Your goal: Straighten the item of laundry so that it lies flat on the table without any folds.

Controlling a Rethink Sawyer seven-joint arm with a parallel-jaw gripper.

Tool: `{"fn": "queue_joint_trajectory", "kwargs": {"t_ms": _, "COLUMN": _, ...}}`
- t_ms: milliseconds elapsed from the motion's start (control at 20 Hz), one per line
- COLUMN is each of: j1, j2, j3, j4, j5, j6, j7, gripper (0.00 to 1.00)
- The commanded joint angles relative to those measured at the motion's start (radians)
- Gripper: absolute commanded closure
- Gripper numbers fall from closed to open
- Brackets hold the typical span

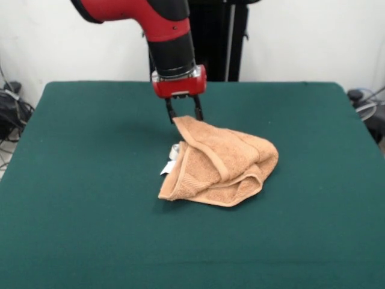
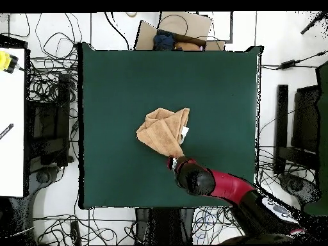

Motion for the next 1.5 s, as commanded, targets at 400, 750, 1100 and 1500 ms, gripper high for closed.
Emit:
{"fn": "queue_joint_trajectory", "kwargs": {"t_ms": 400, "j1": -0.024, "j2": 0.021, "j3": 0.109, "j4": -0.106, "j5": -0.025, "j6": 0.086, "j7": 0.021, "gripper": 0.00}}
{"fn": "queue_joint_trajectory", "kwargs": {"t_ms": 750, "j1": -0.068, "j2": 0.041, "j3": 0.184, "j4": -0.089, "j5": -0.023, "j6": 0.077, "j7": 0.018, "gripper": 0.00}}
{"fn": "queue_joint_trajectory", "kwargs": {"t_ms": 1100, "j1": -0.095, "j2": 0.060, "j3": 0.236, "j4": -0.074, "j5": -0.018, "j6": 0.076, "j7": 0.027, "gripper": 0.00}}
{"fn": "queue_joint_trajectory", "kwargs": {"t_ms": 1500, "j1": -0.093, "j2": 0.048, "j3": 0.234, "j4": -0.064, "j5": -0.012, "j6": 0.084, "j7": 0.044, "gripper": 0.00}}
